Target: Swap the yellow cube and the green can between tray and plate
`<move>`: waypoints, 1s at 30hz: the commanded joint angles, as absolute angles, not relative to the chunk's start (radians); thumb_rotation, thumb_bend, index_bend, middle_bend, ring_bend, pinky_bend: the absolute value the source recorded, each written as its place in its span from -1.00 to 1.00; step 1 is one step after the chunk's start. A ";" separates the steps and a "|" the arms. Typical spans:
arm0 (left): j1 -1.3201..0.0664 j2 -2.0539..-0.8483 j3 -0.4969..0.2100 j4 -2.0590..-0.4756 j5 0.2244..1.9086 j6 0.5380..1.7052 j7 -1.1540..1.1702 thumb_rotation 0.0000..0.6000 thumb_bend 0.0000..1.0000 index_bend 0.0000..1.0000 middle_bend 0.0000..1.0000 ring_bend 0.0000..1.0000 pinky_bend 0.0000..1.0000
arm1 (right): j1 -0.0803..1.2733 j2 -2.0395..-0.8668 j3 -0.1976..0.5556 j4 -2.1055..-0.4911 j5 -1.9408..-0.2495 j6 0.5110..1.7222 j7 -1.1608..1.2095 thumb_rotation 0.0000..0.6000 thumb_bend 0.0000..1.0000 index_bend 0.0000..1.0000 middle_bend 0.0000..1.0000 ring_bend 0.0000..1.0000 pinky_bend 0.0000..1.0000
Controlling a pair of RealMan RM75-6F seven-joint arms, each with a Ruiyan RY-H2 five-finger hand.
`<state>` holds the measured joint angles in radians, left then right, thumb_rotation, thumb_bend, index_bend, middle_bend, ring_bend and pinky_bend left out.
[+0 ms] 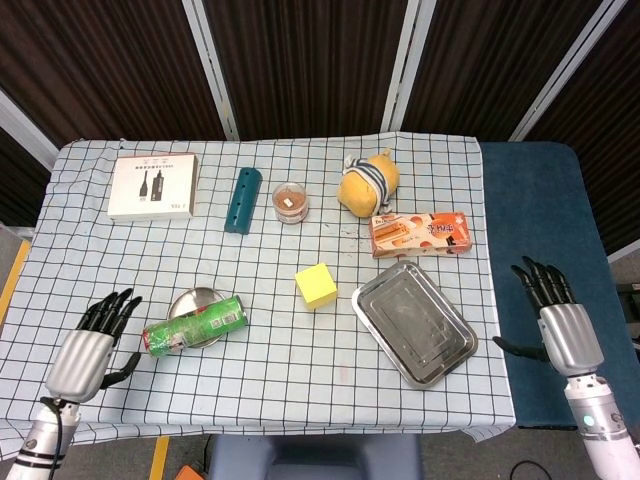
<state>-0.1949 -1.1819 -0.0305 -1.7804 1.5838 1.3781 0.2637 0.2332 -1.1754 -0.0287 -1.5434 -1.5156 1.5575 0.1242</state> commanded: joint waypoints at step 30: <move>-0.469 -1.409 -0.119 -1.727 1.116 1.006 0.493 1.00 -0.29 -1.00 -1.00 -1.00 -0.71 | 0.144 -1.191 0.017 -1.485 -1.632 1.652 0.227 1.00 -0.90 -1.00 -1.00 -1.00 -0.89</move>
